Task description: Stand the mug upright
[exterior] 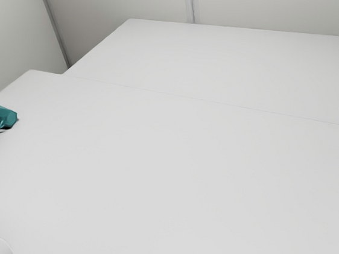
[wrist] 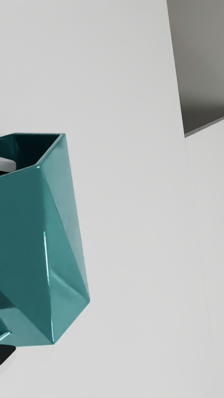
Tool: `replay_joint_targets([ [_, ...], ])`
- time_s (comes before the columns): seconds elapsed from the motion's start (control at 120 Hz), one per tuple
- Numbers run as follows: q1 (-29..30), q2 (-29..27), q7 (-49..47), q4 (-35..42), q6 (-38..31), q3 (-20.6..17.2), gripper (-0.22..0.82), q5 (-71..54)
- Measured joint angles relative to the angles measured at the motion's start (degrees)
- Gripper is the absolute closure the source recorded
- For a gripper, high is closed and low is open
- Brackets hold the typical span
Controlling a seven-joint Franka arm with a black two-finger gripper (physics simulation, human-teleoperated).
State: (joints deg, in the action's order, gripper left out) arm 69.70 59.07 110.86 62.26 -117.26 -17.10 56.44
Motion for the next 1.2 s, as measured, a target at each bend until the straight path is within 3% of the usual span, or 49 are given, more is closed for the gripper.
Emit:
replay_joint_targets([
  [0.083,-0.1,-0.1,0.0,-0.1,0.0,0.2,0.08,0.0],
  [0.333,-0.2,-0.8,-0.3,-0.4,0.0,0.4,0.55,-0.3],
  [0.475,-0.2,-0.9,-0.4,-0.5,0.0,0.4,0.68,-0.5],
  [0.8,-5.5,-6.2,-1.5,0.3,-0.1,7.3,0.76,-2.0],
  [0.95,-12.8,-18.3,-3.2,12.2,-2.1,12.1,0.77,-4.5],
  [1.2,-19.9,-33.8,-11.3,29.0,-6.2,12.8,0.78,-18.1],
])
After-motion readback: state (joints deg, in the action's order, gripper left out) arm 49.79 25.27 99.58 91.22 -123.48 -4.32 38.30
